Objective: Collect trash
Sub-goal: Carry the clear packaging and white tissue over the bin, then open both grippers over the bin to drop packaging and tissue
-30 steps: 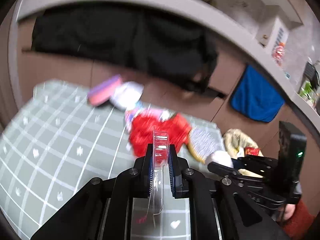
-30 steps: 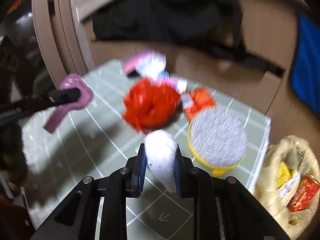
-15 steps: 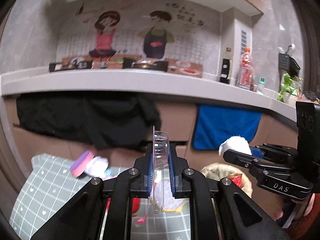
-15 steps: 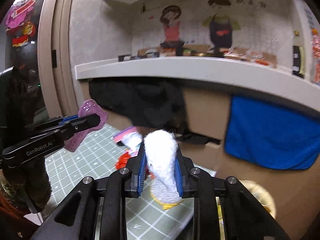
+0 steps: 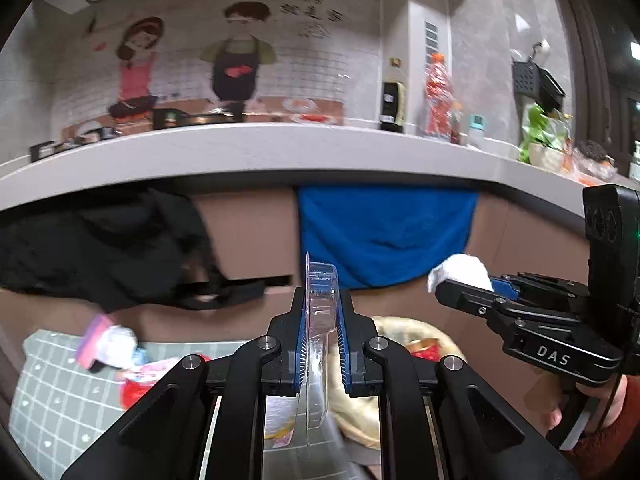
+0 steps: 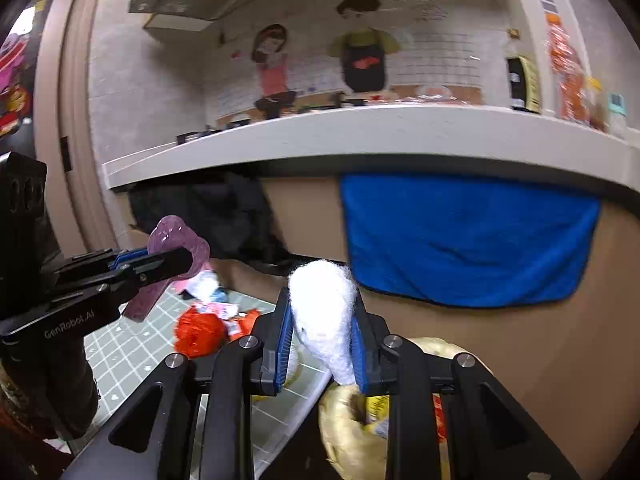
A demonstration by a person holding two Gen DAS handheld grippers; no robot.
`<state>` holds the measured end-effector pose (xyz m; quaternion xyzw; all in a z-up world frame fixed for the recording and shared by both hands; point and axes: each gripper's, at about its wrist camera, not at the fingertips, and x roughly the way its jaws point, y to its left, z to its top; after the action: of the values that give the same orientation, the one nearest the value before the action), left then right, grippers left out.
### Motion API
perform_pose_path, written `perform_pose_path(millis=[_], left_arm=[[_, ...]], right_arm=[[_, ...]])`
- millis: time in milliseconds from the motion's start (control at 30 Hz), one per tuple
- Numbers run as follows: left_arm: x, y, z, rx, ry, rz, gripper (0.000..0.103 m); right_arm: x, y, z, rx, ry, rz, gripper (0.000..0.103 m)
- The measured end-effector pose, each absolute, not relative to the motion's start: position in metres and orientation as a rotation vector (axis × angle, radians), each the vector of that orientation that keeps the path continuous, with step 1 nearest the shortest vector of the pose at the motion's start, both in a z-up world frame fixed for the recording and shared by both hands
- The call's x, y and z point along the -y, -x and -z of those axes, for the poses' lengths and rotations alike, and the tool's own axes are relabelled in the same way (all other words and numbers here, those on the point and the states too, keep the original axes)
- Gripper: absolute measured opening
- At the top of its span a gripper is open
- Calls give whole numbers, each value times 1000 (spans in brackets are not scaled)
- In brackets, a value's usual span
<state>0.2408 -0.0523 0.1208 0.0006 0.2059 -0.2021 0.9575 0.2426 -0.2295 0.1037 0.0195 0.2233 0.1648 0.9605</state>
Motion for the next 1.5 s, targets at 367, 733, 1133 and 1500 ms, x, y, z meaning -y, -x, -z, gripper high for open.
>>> perform_pose_path(millis=[367,733,1133,1500], left_arm=[[120,-267,-83,-517,1,549,14],[144,-287,-50,-597,40,589,14],[147,-351,-15,-776,222,756,54],[91,-349,-4,-776,203,572,55]], right_arm=[[284,-243,-80,-493,-85,-230,24],[310,-255,-52,-542,-129,-193,24],[340,-299,-7,-633,-252,-205,52],[345,-295,22,-694,-295,-151,53]])
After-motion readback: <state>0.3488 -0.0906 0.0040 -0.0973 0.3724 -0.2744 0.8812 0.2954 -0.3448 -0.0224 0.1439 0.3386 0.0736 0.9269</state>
